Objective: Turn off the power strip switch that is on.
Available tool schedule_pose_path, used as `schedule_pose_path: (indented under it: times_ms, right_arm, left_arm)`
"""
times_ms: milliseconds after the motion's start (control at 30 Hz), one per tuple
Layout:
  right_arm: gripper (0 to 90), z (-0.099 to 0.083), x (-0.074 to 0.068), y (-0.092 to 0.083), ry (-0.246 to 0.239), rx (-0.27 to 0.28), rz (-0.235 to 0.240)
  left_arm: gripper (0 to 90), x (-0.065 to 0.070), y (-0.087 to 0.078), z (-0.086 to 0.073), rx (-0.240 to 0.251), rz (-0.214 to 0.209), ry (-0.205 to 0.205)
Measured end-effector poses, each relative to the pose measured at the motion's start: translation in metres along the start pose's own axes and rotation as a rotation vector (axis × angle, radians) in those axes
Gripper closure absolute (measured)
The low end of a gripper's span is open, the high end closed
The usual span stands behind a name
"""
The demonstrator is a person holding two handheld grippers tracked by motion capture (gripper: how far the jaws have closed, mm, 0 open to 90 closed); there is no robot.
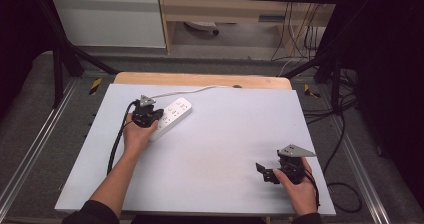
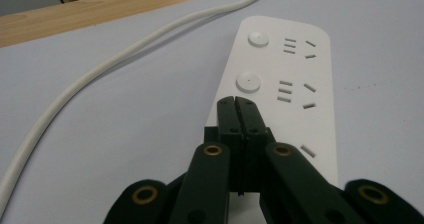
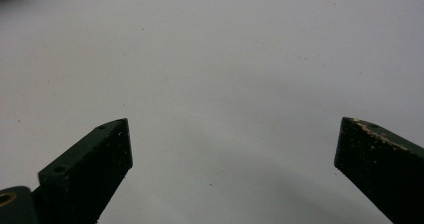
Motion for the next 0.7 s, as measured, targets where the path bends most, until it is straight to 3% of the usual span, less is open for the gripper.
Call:
schedule_pose_path:
  times_ms: [167, 267, 700]
  right_arm:
    - [3.1, 0.0001, -0.0005, -0.0008, -0.003, 0.003, -0.001]
    - [3.2, 0.0003, -0.0008, -0.0011, -0.003, 0.003, 0.001]
    - [3.3, 0.0001, -0.0009, -0.0003, 0.000, 0.000, 0.000]
  left_arm:
    - [90.0, -0.0014, -0.0001, -0.0002, 0.000, -0.010, -0.012]
    - [90.0, 0.0004, 0.0000, -0.0002, 0.000, 0.002, 0.006]
    - [90.0, 0.0012, 0.0002, -0.0009, 0.006, 0.005, 0.005]
Point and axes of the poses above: each handheld gripper's, and its own axes: y roughly forward along the jaws, z roughly out of its top, x roughly to its right, the point moved 1 cm from there along y, roughly forward along the jaws, and after that the axes turned 15 degrees about -y, right-handed, at the moved point
